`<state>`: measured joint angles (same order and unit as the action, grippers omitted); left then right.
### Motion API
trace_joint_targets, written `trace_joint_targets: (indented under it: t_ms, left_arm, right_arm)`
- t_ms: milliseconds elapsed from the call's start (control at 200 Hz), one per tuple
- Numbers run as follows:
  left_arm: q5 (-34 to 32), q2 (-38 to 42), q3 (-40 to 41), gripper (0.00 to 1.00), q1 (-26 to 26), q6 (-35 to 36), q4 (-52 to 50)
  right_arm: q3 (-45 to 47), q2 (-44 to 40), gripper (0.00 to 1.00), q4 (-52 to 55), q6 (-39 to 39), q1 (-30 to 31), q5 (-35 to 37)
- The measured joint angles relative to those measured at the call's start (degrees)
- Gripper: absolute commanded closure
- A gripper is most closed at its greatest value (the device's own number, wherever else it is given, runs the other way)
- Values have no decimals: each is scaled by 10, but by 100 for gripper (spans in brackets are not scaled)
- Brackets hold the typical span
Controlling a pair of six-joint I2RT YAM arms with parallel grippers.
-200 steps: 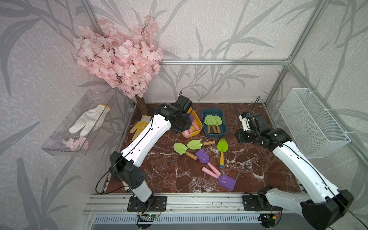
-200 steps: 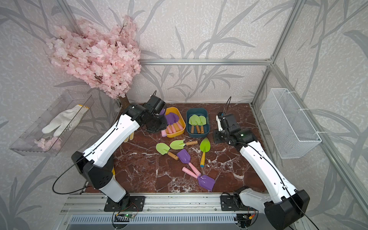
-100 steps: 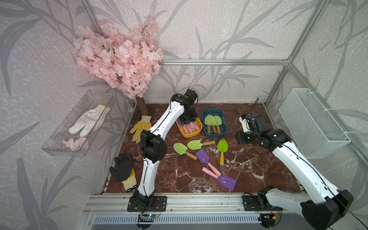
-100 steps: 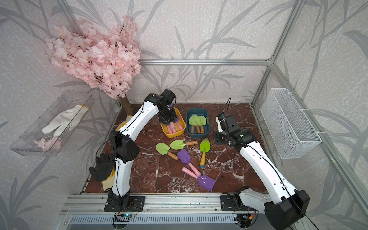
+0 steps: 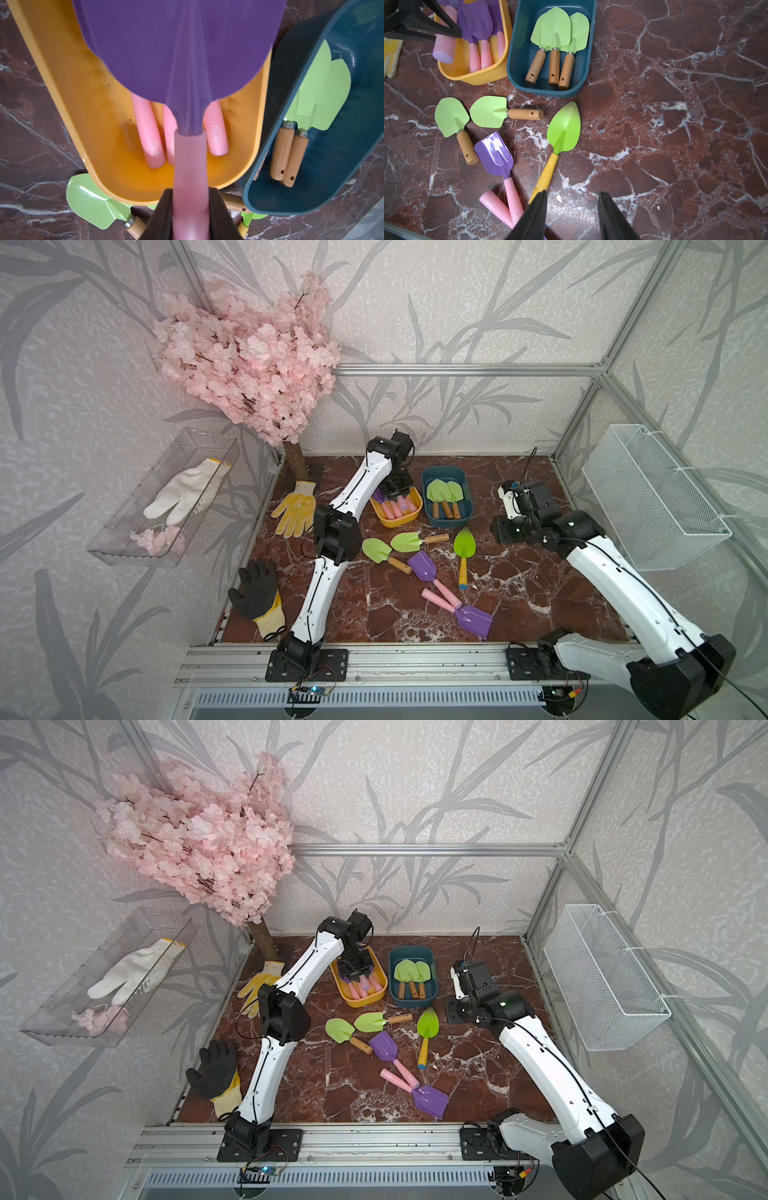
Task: Sort the small shovels by color and place them into the storage box
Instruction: Place the shovel in the storage box.
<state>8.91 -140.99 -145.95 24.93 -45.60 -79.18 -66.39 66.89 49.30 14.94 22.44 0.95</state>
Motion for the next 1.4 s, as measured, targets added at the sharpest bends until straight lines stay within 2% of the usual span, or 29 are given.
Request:
trace_joint_targets:
  t_ms: [355,1400]
  left_arm:
    - [3,-42,-33,96,-4,-7,-1]
    - [15,-92,-40,95,-18,-9,22]
  right_arm:
    - [3,0,55,-2,0,0,-4]
    - [27,-1,56,-2,1,0,-10]
